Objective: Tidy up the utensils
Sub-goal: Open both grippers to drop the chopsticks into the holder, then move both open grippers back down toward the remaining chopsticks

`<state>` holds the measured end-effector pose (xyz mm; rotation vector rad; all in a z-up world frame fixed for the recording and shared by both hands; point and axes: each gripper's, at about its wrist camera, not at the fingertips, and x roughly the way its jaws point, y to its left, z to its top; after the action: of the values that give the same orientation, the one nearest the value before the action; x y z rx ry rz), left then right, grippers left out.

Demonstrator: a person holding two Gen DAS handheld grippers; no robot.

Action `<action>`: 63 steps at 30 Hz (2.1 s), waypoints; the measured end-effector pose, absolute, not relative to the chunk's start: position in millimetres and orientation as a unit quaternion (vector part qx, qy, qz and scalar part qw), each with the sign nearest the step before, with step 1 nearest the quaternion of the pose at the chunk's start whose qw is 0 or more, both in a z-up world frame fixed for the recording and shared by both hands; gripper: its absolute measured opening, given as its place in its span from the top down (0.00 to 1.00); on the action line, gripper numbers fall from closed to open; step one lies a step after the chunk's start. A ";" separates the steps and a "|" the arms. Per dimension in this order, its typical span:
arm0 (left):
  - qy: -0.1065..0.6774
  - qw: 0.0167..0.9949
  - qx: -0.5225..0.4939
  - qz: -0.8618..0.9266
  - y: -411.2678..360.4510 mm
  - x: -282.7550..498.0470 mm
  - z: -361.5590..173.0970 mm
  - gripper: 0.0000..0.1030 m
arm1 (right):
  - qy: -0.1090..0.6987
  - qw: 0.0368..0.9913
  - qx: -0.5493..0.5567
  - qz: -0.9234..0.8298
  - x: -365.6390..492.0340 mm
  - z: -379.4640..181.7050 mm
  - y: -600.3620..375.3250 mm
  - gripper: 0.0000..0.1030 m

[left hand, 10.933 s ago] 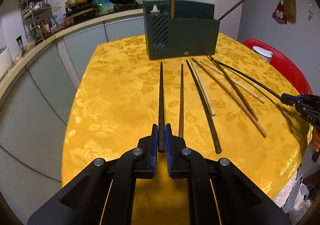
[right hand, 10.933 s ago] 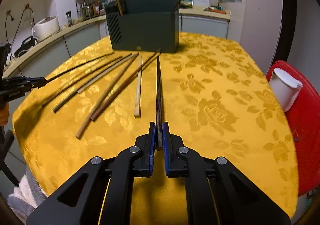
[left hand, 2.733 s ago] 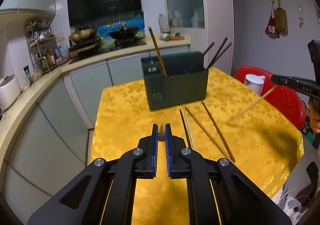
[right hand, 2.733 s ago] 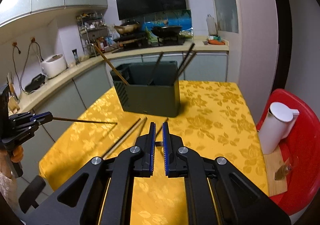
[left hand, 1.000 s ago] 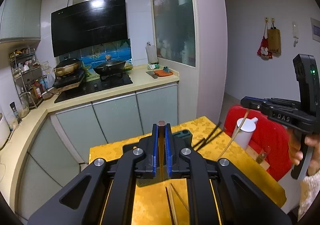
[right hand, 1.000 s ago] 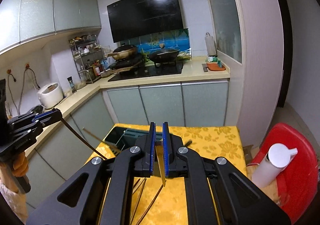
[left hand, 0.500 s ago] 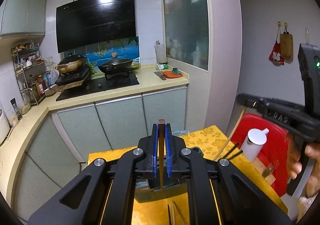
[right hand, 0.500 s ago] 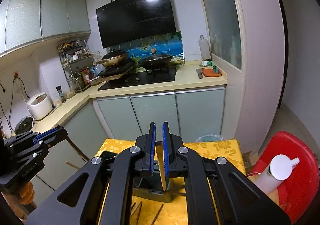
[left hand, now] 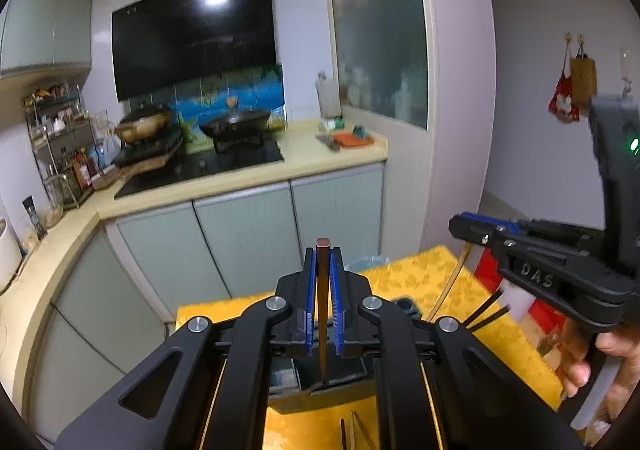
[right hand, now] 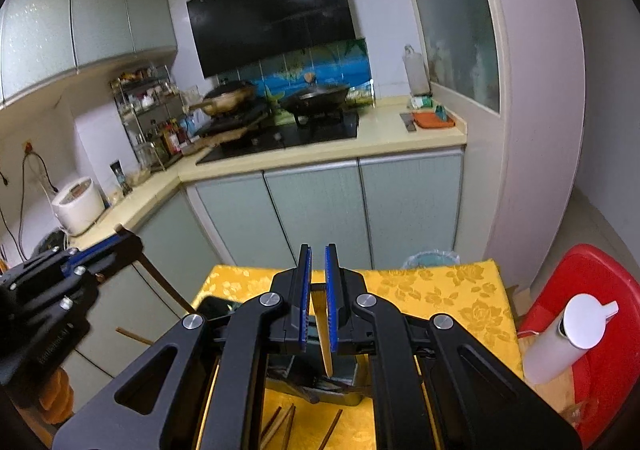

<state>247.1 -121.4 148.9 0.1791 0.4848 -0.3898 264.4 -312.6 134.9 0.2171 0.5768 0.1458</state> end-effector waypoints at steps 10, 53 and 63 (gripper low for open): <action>0.284 0.938 0.094 -0.175 -116.2 255.8 99.6 0.94 | 0.326 0.937 0.098 0.079 271.0 104.4 -298.3 0.92; 0.306 0.929 0.068 -0.199 -37.9 137.3 26.6 0.17 | 0.279 0.956 0.065 0.067 93.7 45.7 -312.0 0.51; 0.343 0.917 0.075 -0.192 -16.2 103.5 -28.9 0.17 | 0.329 0.941 0.061 0.050 51.0 -26.0 -303.2 0.51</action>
<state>103.5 -16.2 -28.9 0.1533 0.7057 -0.3946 51.0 -303.2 -26.0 0.1235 0.6712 0.1013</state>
